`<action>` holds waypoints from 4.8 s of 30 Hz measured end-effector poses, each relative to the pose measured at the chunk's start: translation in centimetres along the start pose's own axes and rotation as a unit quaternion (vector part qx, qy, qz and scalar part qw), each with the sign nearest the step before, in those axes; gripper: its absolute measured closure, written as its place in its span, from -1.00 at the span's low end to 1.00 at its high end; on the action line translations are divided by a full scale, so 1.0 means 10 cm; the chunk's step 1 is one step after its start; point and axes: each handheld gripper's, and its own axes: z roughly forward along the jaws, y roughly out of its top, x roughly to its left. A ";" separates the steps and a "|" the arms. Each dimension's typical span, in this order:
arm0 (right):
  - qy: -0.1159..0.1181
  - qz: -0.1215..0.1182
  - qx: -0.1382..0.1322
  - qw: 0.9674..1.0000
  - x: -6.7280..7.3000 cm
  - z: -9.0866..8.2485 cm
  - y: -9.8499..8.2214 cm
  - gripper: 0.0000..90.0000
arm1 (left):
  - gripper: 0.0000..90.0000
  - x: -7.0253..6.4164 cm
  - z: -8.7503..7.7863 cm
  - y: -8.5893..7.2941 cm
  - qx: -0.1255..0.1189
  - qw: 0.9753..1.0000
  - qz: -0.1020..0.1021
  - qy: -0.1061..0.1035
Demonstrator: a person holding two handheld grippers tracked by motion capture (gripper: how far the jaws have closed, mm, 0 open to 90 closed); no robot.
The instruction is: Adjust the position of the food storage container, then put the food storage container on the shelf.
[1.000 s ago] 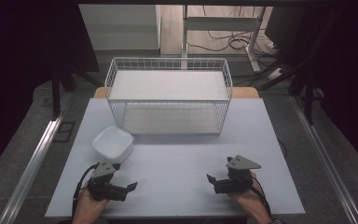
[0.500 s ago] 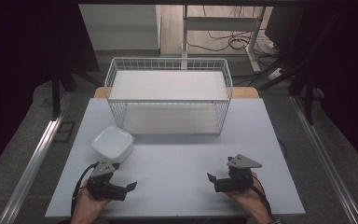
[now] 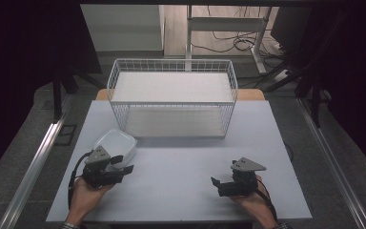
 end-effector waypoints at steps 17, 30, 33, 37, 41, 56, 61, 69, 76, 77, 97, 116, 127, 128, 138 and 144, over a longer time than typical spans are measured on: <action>0.003 -0.011 0.013 1.000 0.02 0.03 -0.01 -0.97 | 1.00 0.63 0.11 0.25 -0.001 0.997 -0.064 0.036; 0.007 -0.014 0.023 1.000 0.01 0.05 -0.02 -0.94 | 1.00 1.19 -0.07 0.02 -0.025 0.986 -0.125 0.110; 0.007 -0.015 0.025 1.000 0.01 0.05 -0.03 -0.94 | 1.00 1.25 -0.09 -0.04 -0.041 0.984 -0.144 0.099; 0.005 -0.015 0.026 1.000 0.01 0.05 -0.03 -0.94 | 1.00 1.30 -0.06 -0.09 -0.021 0.982 -0.141 0.125; 0.006 -0.014 0.028 0.999 0.02 0.06 -0.03 -0.93 | 1.00 1.29 0.00 -0.10 -0.009 0.984 -0.139 0.116; 0.007 -0.011 0.033 0.999 0.01 0.06 -0.03 -0.89 | 1.00 1.08 0.09 -0.06 0.000 0.990 -0.123 0.062; 0.006 -0.010 0.034 0.999 0.00 0.06 -0.03 -0.89 | 1.00 0.90 0.19 0.00 0.009 0.994 -0.104 0.037; 0.002 -0.006 0.032 0.999 -0.01 0.05 -0.03 -0.87 | 1.00 0.66 0.32 0.06 0.025 0.996 -0.081 -0.003; 0.001 -0.003 0.029 1.000 -0.03 0.04 0.00 -0.78 | 1.00 0.44 0.45 0.10 0.045 0.997 -0.060 -0.028; 0.001 -0.002 0.027 1.000 -0.03 0.04 0.01 -0.76 | 1.00 0.41 0.47 0.11 0.047 0.997 -0.055 -0.031; 0.050 0.008 0.048 0.998 0.04 0.49 0.44 0.59 | 1.00 -0.01 0.74 0.21 0.060 0.994 -0.046 -0.083; 0.074 0.024 0.071 0.994 0.12 0.64 0.51 0.97 | 1.00 -0.37 0.85 0.19 0.064 0.992 -0.023 -0.105; 0.046 -0.013 0.049 0.998 0.03 0.43 0.44 0.40 | 0.27 -0.32 0.62 0.12 0.032 0.997 -0.006 -0.075; 0.044 -0.016 0.050 0.998 0.02 0.41 0.43 0.32 | 0.12 -0.32 0.59 0.11 0.025 0.997 -0.002 -0.076; 0.051 -0.026 0.045 0.997 -0.08 0.33 0.31 -0.63 | -0.81 -0.29 0.53 0.02 0.014 0.997 0.021 -0.077; 0.049 -0.030 0.044 0.997 -0.07 0.35 0.31 -0.81 | -0.88 -0.29 0.53 -0.01 -0.002 0.996 0.046 -0.073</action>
